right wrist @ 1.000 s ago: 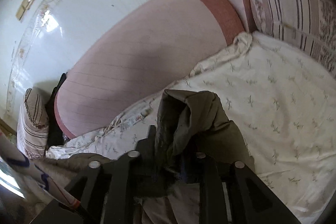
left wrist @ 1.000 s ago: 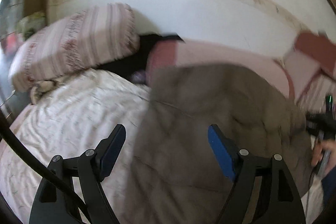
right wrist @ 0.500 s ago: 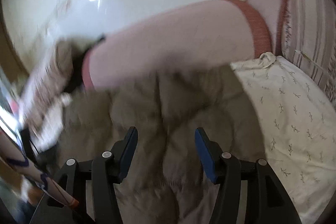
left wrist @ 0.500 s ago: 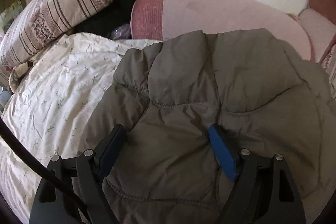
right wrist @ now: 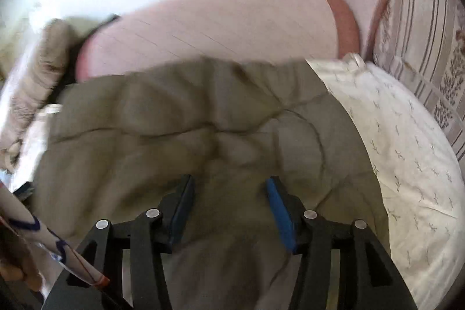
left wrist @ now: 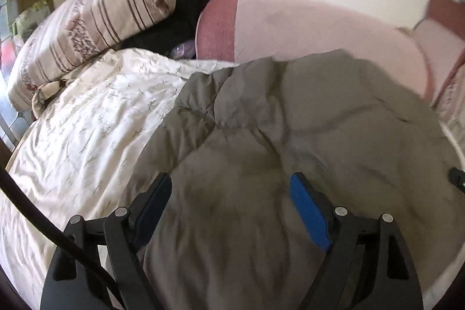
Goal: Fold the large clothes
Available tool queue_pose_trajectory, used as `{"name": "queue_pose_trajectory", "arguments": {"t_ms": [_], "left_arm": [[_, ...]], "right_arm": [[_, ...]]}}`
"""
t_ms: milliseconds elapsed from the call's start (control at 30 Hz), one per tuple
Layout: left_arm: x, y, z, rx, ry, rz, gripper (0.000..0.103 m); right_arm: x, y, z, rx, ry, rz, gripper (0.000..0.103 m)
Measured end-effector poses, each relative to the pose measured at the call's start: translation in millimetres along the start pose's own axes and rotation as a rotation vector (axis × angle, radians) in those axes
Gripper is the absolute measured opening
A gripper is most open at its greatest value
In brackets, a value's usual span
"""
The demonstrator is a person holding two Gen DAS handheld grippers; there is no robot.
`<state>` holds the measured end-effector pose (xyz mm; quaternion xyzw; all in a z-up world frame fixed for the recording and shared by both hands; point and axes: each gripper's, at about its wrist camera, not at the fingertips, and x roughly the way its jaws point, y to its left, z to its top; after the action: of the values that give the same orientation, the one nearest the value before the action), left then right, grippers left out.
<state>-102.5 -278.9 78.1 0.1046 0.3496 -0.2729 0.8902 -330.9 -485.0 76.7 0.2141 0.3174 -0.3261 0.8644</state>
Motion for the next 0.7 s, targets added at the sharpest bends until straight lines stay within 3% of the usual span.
{"name": "queue_pose_trajectory", "arguments": {"t_ms": [167,267,367,700], "left_arm": [[-48,-6,-37,0.013,-0.034,0.019,0.083],[-59,-8,-49,0.009,-0.040,0.040,0.083],[-53,-5,-52,0.005,-0.045,0.074,0.083],[-3,3,-51,0.000,0.016,0.060,0.088]], "right_arm": [[-44,37,-31,-0.033,-0.037,0.072,0.058],[-55,63,-51,-0.086,-0.055,0.058,0.057],[-50,78,-61,-0.121,-0.057,0.040,0.056],[-8,89,-71,-0.169,-0.007,-0.004,0.057]]}}
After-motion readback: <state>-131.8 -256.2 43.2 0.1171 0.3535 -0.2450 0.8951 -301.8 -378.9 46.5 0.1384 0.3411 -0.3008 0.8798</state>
